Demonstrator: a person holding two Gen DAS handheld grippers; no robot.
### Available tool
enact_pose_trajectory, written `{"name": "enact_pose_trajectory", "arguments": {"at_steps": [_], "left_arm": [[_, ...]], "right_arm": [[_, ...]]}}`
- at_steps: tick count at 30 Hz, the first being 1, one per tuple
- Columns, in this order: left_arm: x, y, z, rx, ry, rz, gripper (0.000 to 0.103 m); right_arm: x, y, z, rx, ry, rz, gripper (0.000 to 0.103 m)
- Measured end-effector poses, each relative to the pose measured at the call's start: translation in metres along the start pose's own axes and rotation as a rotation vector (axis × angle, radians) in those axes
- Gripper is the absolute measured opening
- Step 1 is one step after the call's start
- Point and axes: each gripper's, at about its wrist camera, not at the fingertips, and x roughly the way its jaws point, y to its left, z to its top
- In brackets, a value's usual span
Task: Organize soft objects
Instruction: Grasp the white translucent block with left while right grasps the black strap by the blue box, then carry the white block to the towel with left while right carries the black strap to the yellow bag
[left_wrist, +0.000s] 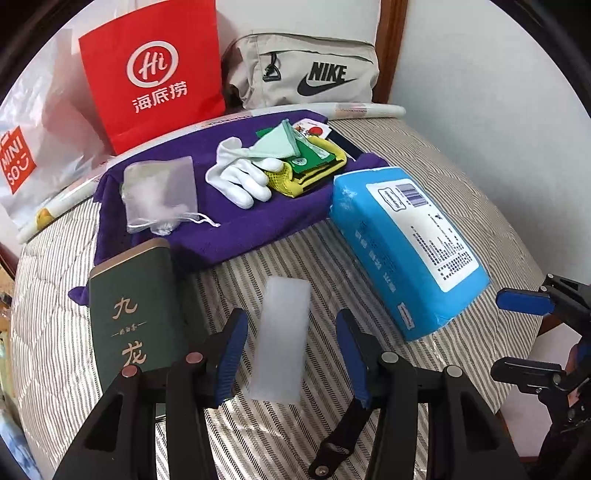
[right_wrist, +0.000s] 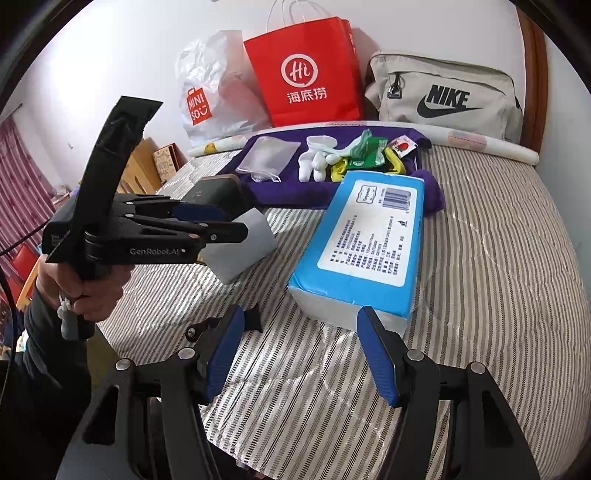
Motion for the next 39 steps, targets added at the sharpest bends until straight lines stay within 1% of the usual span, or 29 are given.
{"name": "enact_pose_trajectory", "arguments": {"at_steps": [3, 8, 9, 10, 12, 14, 15, 17, 21, 23, 24, 25, 27, 29, 32, 33, 37, 39], "left_arm": [[0.009, -0.003, 0.002, 0.02, 0.025, 0.004, 0.047], [0.03, -0.008, 0.005, 0.04, 0.071, 0.037, 0.047], [0.034, -0.008, 0.005, 0.043, 0.082, 0.05, 0.045], [0.036, -0.009, 0.004, 0.051, 0.085, 0.061, 0.036], [0.035, -0.011, 0.003, 0.078, 0.068, 0.111, 0.028], [0.028, -0.006, 0.002, 0.046, 0.047, 0.057, 0.028], [0.022, -0.004, 0.002, 0.028, 0.033, 0.043, 0.028], [0.005, 0.0, 0.001, 0.011, -0.001, 0.046, 0.028], [-0.027, 0.009, -0.01, -0.045, -0.053, 0.024, 0.028], [-0.041, 0.015, -0.018, -0.062, -0.072, 0.036, 0.028], [-0.046, 0.018, -0.023, -0.073, -0.079, 0.042, 0.028], [-0.052, 0.023, -0.028, -0.087, -0.086, 0.048, 0.028], [-0.061, 0.032, -0.04, -0.113, -0.095, 0.056, 0.028], [-0.069, 0.043, -0.054, -0.139, -0.108, 0.068, 0.028], [-0.078, 0.062, -0.074, -0.196, -0.117, 0.064, 0.028], [-0.08, 0.068, -0.081, -0.216, -0.118, 0.066, 0.028], [-0.083, 0.089, -0.102, -0.278, -0.132, 0.056, 0.028], [-0.084, 0.095, -0.109, -0.298, -0.14, 0.047, 0.028]], "right_arm": [[0.002, -0.002, -0.001, 0.006, 0.005, 0.002, 0.064], [0.003, -0.001, -0.004, 0.003, 0.016, 0.012, 0.064], [0.004, -0.001, -0.004, 0.001, 0.019, 0.013, 0.064], [0.006, 0.0, -0.004, 0.0, 0.022, 0.014, 0.064], [0.009, 0.002, -0.006, -0.002, 0.03, 0.024, 0.064], [0.014, 0.006, -0.007, -0.01, 0.04, 0.036, 0.064], [0.016, 0.008, -0.008, -0.017, 0.044, 0.041, 0.064], [0.022, 0.016, -0.008, -0.038, 0.054, 0.057, 0.064], [0.034, 0.033, -0.01, -0.077, 0.069, 0.1, 0.064], [0.044, 0.04, -0.011, -0.084, 0.089, 0.105, 0.064], [0.05, 0.044, -0.013, -0.084, 0.103, 0.11, 0.062], [0.055, 0.048, -0.014, -0.085, 0.118, 0.117, 0.055], [0.065, 0.058, -0.018, -0.083, 0.161, 0.137, 0.045], [0.077, 0.064, -0.021, -0.068, 0.2, 0.165, 0.045], [0.09, 0.067, -0.025, -0.03, 0.234, 0.151, 0.045], [0.09, 0.067, -0.025, -0.022, 0.214, 0.144, 0.048], [0.095, 0.065, -0.018, 0.055, 0.22, 0.129, 0.051], [0.098, 0.067, -0.012, 0.067, 0.217, 0.107, 0.051]]}}
